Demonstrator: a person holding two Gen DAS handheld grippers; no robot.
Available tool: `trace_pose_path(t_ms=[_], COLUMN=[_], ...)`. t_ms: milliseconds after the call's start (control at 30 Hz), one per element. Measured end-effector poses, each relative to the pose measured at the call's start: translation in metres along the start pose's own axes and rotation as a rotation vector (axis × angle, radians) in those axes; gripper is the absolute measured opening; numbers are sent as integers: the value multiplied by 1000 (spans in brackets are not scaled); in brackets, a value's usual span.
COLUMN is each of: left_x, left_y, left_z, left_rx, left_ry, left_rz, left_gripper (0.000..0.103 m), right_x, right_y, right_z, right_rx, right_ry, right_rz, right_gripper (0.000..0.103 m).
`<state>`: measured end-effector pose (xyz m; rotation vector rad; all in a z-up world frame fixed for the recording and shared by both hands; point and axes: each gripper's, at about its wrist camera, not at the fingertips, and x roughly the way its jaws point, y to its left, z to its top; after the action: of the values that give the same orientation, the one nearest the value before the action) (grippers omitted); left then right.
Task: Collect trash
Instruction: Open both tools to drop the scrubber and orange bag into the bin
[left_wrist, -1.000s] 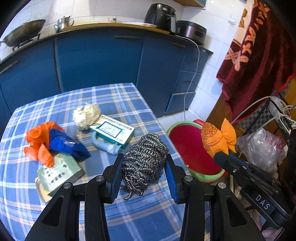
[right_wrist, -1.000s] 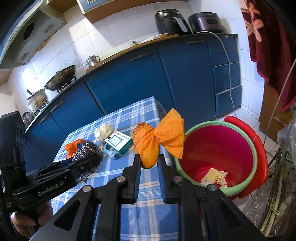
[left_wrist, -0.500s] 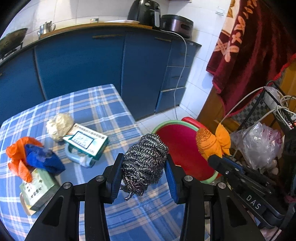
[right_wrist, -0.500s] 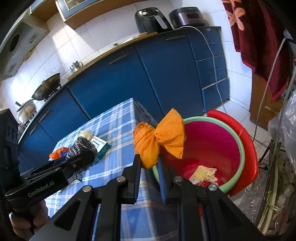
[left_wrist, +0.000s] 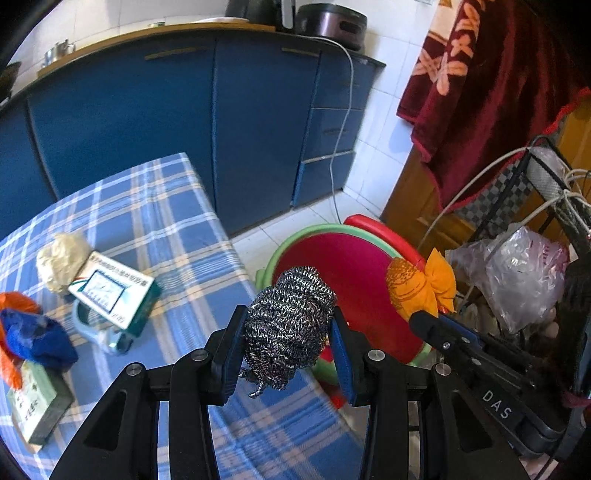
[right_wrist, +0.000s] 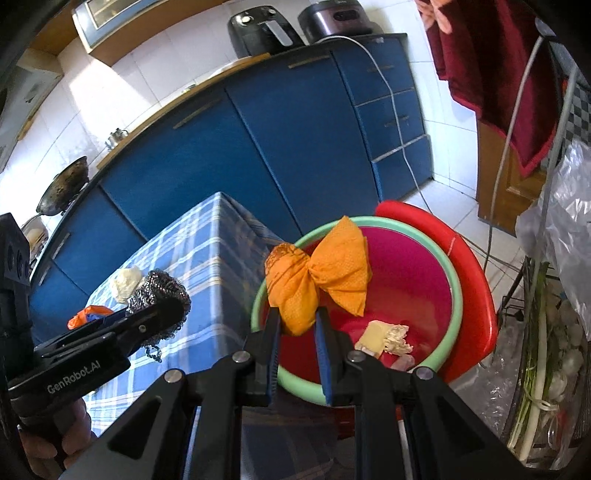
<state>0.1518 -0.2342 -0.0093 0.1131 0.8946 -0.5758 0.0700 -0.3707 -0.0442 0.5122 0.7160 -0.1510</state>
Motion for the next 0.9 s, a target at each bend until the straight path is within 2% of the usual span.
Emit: trace_pose_path(t_ms=[333, 533, 900], left_x=[35, 53, 75], left_y=[-16, -26, -32], left_z=[9, 10, 10], left_rx=[43, 70, 70], left_ry=[29, 39, 74], left_rz=[7, 36, 16], left_gripper=[44, 44, 47], right_x=[22, 31, 43], right_y=[-25, -36, -43], right_z=[0, 0, -5], right_rx=[43, 60, 59], right_ry=[36, 55, 87], right_rz=[-49, -65, -84], right_gripper=[21, 21, 25])
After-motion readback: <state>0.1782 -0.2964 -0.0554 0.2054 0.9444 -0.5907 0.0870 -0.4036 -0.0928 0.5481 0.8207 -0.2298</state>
